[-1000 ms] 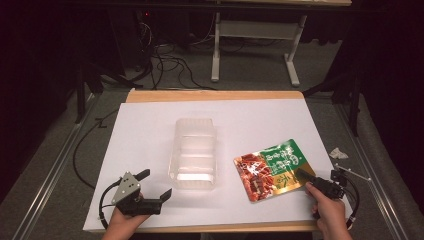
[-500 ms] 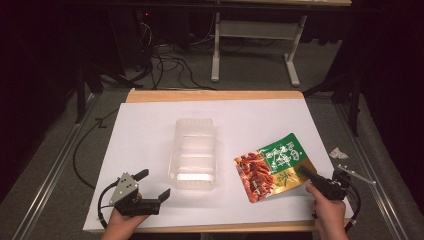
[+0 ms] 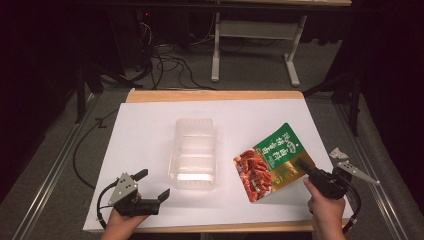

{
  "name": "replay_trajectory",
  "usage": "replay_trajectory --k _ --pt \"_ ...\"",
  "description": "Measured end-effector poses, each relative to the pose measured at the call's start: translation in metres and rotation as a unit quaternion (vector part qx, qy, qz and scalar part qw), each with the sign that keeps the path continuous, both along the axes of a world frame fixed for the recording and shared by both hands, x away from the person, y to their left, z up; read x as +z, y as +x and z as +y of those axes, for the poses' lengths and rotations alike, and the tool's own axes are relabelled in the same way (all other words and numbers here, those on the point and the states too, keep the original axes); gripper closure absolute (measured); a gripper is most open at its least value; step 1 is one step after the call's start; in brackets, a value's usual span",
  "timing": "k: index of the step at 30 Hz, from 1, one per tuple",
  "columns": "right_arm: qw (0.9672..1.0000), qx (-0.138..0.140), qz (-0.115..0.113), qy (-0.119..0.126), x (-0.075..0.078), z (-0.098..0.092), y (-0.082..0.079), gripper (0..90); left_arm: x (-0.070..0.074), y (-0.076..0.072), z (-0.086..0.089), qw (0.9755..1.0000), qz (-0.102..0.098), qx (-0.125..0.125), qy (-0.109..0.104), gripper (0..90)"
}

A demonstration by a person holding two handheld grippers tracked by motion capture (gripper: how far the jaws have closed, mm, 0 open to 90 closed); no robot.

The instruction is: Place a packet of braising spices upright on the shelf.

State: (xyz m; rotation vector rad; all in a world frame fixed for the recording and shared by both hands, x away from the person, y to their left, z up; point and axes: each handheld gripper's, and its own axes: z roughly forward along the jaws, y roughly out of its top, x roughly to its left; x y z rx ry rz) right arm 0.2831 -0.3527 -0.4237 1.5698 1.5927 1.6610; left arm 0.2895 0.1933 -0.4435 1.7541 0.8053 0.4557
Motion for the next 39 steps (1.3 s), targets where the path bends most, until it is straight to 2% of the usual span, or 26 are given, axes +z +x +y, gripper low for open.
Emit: replay_trajectory --k 3,15,16,17,19,21,22,23,24,26,31,39 --pt "0.9997 0.007 -0.017 -0.017 0.009 0.007 0.001 90.0 -0.001 0.000 0.000 1.0000 0.003 0.000 0.001 1.6" --pt "0.9977 0.031 -0.054 -0.029 0.038 0.031 0.016 90.0 0.000 0.000 0.002 1.0000 0.000 -0.002 -0.004 1.5" --pt "0.9966 0.035 -0.063 -0.041 0.046 0.036 0.018 90.0 0.000 0.000 0.002 1.0000 -0.001 -0.003 -0.004 1.6" --pt "0.9966 0.035 -0.063 -0.041 0.046 0.036 0.018 90.0 0.000 0.000 0.002 1.0000 -0.001 -0.003 -0.003 1.6" --pt "0.9948 0.039 -0.071 -0.061 0.054 0.041 0.020 90.0 0.000 0.000 0.001 1.0000 -0.001 -0.005 -0.001 1.6" --pt "0.9920 0.039 -0.080 -0.089 0.063 0.047 0.021 90.0 0.000 0.000 0.001 1.0000 -0.002 -0.006 -0.001 1.6" --pt "0.9894 0.041 -0.089 -0.107 0.070 0.050 0.021 90.0 0.000 0.000 0.001 1.0000 -0.003 -0.006 -0.002 1.6" --pt "0.9894 0.041 -0.089 -0.107 0.070 0.050 0.021 90.0 0.001 0.000 0.001 1.0000 -0.004 -0.008 0.000 1.6" --pt "0.9876 0.041 -0.098 -0.116 0.075 0.052 0.021 90.0 0.001 0.000 0.000 1.0000 -0.004 -0.008 0.001 1.6" --pt "0.9866 0.041 -0.105 -0.118 0.077 0.051 0.021 90.0 0.000 0.000 0.000 0.9999 -0.004 -0.009 0.002 1.6" --pt "0.9867 0.039 -0.110 -0.113 0.077 0.049 0.021 90.0 0.001 0.000 -0.001 0.9999 -0.006 -0.010 -0.001 1.5" --pt "0.9832 0.045 -0.128 -0.123 0.077 0.055 0.019 90.0 0.002 -0.001 -0.001 0.9999 -0.007 -0.010 0.002 1.6"
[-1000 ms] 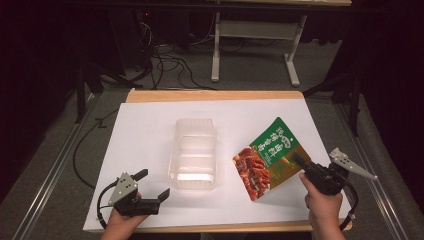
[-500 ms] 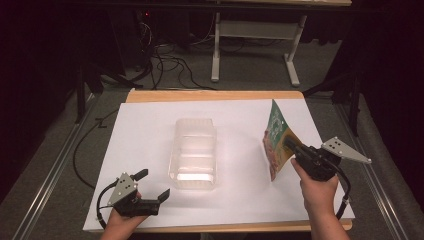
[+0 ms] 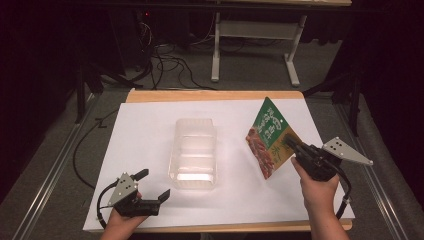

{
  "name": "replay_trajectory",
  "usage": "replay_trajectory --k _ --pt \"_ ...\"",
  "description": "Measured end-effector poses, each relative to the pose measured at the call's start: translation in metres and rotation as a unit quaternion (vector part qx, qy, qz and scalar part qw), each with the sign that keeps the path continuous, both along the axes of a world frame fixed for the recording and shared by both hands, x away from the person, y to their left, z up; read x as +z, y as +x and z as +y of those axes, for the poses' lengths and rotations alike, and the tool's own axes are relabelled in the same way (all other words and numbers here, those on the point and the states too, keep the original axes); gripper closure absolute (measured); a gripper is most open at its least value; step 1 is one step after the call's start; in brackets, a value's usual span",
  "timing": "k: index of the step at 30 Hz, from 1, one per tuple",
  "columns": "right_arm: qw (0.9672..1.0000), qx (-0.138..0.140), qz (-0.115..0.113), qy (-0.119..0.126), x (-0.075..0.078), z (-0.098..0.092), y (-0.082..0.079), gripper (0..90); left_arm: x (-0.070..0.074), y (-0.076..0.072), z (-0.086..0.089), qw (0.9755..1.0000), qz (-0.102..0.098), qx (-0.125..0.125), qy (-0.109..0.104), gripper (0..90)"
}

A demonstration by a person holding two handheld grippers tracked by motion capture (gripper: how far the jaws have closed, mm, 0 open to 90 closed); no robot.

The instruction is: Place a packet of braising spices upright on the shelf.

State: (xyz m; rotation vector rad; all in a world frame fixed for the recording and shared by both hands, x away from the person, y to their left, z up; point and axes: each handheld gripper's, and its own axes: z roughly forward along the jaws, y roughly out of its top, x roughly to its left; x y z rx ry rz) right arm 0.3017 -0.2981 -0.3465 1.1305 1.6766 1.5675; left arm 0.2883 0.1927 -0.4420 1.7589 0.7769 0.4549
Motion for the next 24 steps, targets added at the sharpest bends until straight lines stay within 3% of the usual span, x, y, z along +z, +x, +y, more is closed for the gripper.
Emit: replay_trajectory --k 7,24 --pt "0.9994 0.013 -0.020 -0.026 0.005 0.013 -0.003 90.0 0.000 0.000 0.000 1.0000 0.000 0.001 -0.002 1.6" --pt "0.9986 0.032 -0.037 -0.021 0.014 0.021 -0.005 90.0 0.002 0.000 0.001 0.9999 -0.009 0.001 -0.006 1.6"
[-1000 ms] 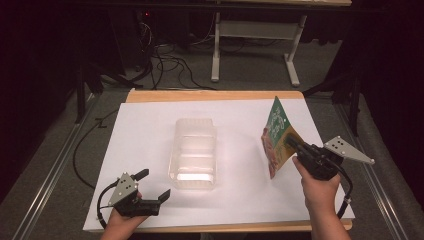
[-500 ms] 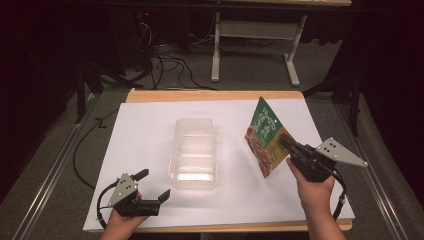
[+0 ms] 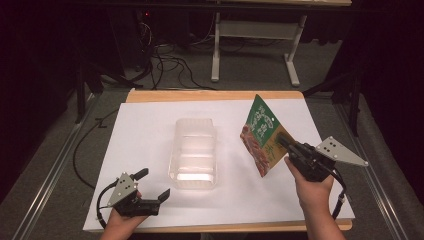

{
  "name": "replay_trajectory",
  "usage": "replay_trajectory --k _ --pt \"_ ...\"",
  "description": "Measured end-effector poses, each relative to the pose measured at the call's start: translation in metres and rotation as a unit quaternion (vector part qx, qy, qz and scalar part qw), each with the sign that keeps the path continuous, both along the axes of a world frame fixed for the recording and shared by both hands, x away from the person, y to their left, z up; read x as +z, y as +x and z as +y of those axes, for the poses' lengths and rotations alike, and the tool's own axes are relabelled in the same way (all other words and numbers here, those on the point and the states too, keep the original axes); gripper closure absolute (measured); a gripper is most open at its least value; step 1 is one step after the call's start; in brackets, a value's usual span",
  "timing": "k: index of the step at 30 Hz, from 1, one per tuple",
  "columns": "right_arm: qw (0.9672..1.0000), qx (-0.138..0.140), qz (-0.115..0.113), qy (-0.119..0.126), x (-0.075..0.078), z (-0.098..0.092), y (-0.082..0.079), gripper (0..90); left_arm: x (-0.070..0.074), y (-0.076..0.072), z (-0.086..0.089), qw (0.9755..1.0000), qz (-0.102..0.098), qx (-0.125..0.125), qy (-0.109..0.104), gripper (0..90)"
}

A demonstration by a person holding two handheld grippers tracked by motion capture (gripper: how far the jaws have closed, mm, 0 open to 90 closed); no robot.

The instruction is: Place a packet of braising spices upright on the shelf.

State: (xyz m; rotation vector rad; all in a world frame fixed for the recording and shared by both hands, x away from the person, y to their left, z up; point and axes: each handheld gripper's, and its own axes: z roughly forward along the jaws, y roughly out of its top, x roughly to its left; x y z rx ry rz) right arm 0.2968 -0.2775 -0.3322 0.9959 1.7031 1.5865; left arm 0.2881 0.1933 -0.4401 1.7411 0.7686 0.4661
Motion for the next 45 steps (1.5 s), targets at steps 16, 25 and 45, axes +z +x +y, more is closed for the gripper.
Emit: replay_trajectory --k 16,25,45 --pt "0.9986 0.049 -0.018 0.004 0.017 0.029 0.002 90.0 0.000 0.000 0.001 1.0000 -0.003 0.001 -0.002 1.6" --pt "0.9967 0.077 -0.026 -0.001 0.026 0.056 0.005 90.0 -0.001 0.001 -0.001 1.0000 -0.001 -0.003 -0.003 1.6" --pt "0.9929 0.116 -0.026 -0.013 0.032 0.101 0.029 90.0 -0.001 0.001 0.002 0.9999 -0.001 0.004 -0.010 1.6"
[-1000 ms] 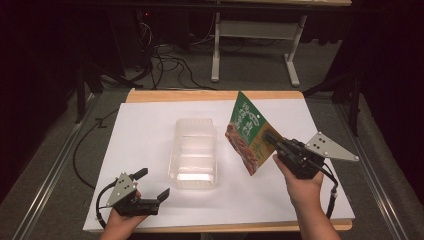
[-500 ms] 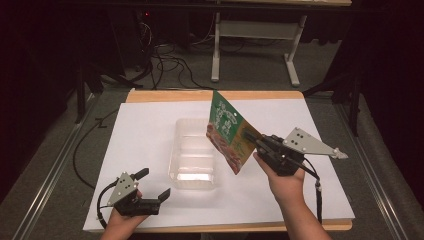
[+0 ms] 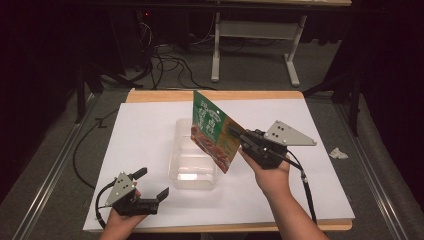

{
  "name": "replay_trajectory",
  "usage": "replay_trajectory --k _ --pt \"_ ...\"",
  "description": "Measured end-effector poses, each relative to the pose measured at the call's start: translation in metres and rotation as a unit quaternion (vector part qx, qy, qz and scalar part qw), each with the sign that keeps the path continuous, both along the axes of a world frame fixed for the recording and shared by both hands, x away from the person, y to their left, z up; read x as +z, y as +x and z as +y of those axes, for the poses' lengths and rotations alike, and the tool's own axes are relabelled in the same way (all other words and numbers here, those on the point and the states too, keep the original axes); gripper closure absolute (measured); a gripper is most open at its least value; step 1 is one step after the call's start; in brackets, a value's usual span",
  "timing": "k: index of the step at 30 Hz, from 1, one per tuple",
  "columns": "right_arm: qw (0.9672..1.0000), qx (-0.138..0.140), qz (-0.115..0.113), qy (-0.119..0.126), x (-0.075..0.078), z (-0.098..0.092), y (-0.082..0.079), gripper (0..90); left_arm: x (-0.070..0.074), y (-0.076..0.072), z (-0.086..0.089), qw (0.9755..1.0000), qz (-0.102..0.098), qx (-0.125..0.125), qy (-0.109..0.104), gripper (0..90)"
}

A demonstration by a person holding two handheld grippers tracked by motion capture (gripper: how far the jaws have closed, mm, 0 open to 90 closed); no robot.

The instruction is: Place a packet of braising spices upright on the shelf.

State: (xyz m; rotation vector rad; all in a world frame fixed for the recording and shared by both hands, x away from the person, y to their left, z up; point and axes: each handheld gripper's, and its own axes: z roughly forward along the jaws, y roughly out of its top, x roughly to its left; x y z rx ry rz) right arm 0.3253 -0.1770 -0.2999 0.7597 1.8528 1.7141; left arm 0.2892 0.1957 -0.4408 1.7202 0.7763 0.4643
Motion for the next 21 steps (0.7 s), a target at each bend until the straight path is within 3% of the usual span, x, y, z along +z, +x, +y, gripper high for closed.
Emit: replay_trajectory --k 14,21 --pt "0.9991 0.004 -0.026 -0.032 0.002 0.010 0.035 90.0 0.000 -0.006 0.008 1.0000 0.000 0.010 -0.002 1.6" --pt "0.9988 0.019 -0.034 -0.030 -0.001 0.017 0.042 90.0 0.000 -0.010 0.012 0.9999 0.000 0.013 0.002 1.6"
